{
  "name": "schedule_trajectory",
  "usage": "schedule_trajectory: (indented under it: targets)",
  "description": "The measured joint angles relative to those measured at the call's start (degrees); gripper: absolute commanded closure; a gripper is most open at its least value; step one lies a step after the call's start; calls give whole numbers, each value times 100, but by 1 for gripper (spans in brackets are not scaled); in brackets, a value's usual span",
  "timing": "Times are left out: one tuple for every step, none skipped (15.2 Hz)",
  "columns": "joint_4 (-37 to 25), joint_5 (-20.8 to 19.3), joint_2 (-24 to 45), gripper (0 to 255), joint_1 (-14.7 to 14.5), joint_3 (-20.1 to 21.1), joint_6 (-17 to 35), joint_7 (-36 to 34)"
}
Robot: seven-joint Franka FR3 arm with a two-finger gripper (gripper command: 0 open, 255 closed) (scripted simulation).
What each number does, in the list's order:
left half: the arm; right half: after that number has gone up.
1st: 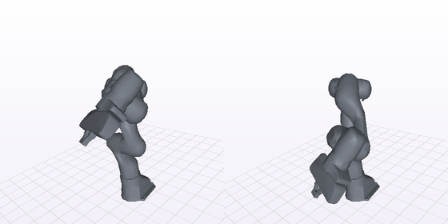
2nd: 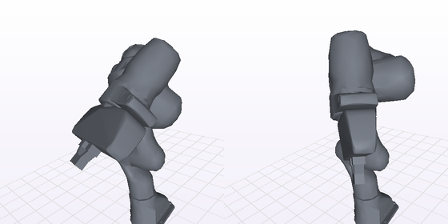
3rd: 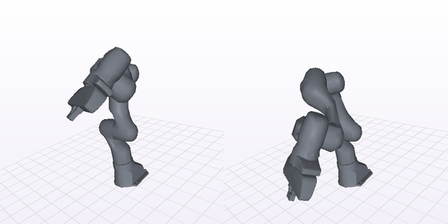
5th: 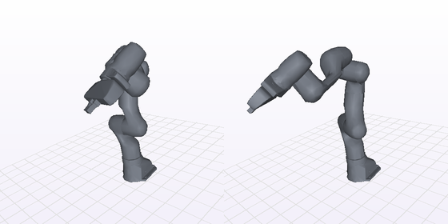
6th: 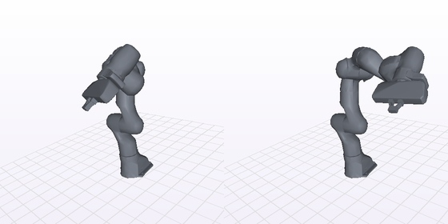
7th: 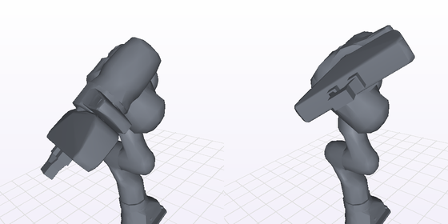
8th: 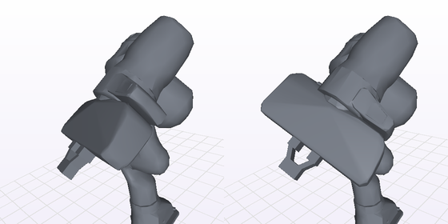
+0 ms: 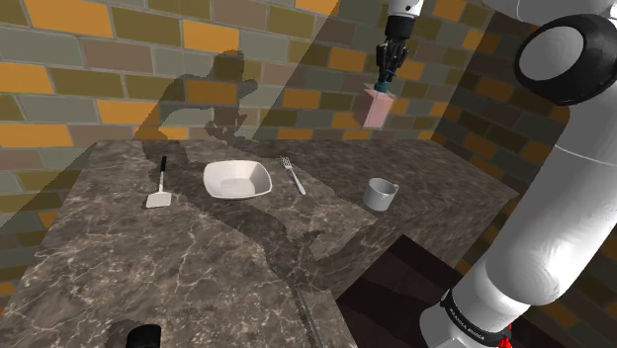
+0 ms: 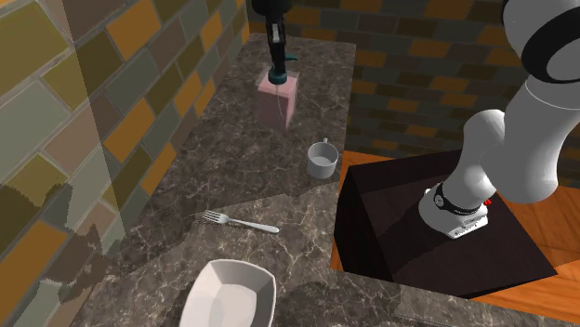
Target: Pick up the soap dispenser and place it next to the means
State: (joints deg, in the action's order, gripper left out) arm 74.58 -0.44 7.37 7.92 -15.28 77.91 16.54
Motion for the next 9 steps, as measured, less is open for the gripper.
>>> schedule_trajectory:
  targets:
    - [221, -45, -186, 255, -82, 50, 40, -121]
    - [514, -101, -425, 255, -163, 105, 96, -246]
    - [705, -134, -591, 255, -225, 155, 125, -355]
    - [993, -180, -820, 255, -295, 218, 182, -484]
    - [1270, -224, -1062, 255, -356, 282, 218, -607]
    - [1492, -252, -1263, 255, -415, 353, 242, -738]
    - [1683, -270, -1440, 255, -466, 422, 253, -860]
    - [1843, -279, -1594, 255, -517, 496, 257, -988]
    - [2026, -293, -1776, 255, -550, 551, 254, -1079]
